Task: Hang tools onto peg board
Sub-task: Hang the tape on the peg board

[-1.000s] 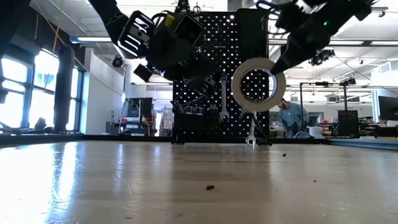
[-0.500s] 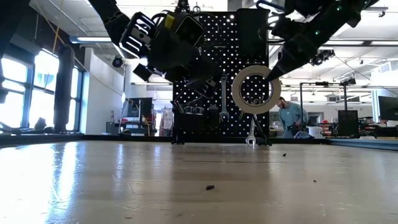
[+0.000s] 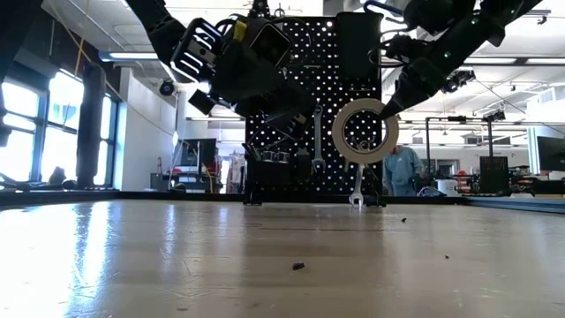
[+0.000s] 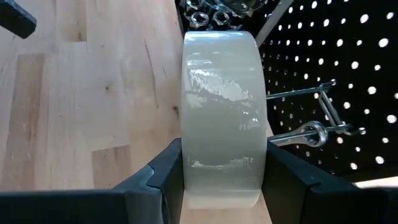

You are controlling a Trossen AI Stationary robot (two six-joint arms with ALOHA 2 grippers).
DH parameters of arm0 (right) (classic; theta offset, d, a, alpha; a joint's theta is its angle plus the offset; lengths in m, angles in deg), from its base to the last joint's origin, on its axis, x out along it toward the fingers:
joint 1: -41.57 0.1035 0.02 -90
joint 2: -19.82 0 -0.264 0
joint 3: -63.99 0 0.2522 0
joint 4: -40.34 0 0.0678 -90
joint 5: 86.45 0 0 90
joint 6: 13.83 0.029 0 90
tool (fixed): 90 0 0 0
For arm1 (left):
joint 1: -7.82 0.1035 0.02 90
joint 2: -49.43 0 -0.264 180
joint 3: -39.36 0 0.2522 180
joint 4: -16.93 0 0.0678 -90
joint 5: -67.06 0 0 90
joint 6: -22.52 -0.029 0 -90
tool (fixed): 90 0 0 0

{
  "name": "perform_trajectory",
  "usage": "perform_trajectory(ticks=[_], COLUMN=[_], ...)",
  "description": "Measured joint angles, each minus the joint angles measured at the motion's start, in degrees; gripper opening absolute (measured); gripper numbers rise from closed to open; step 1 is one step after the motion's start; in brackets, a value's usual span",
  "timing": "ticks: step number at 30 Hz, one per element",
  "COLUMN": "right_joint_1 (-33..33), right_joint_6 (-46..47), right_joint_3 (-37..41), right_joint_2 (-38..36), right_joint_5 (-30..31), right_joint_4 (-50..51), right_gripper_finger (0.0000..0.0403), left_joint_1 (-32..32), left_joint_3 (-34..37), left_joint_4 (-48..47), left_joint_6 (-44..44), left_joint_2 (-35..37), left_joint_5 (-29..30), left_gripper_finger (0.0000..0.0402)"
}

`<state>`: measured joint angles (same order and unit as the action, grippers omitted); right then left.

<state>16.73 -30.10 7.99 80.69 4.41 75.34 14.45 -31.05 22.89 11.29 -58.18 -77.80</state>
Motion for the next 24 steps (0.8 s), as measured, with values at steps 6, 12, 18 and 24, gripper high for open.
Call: perform_trajectory(ticks=[6,12,18,24], right_joint_1=[-2.63,-5.53,-8.5,-9.92], right_joint_6=[-1.59,-2.38,-2.32,-2.02], right_joint_3=[0.0,0.0,0.0,0.0], right_joint_2=[0.02,0.02,0.4,3.72], right_joint_5=[-1.17,-2.45,-4.95,-6.82], right_joint_4=[-2.46,-4.7,-4.74,-5.11], right_gripper_finger=[0.0157,0.0157,0.0157,0.0157], left_joint_1=[0.0,0.0,0.0,0.0], left_joint_3=[0.0,0.0,0.0,0.02], left_joint_4=[0.03,0.02,0.02,0.04], left_joint_6=[-0.38,-0.52,-0.98,-0.99], left_joint_2=[0.0,-0.01,-0.02,-0.02], left_joint_5=[0.32,0.61,0.72,0.82], left_gripper_finger=[0.0172,0.0172,0.0172,0.0172])
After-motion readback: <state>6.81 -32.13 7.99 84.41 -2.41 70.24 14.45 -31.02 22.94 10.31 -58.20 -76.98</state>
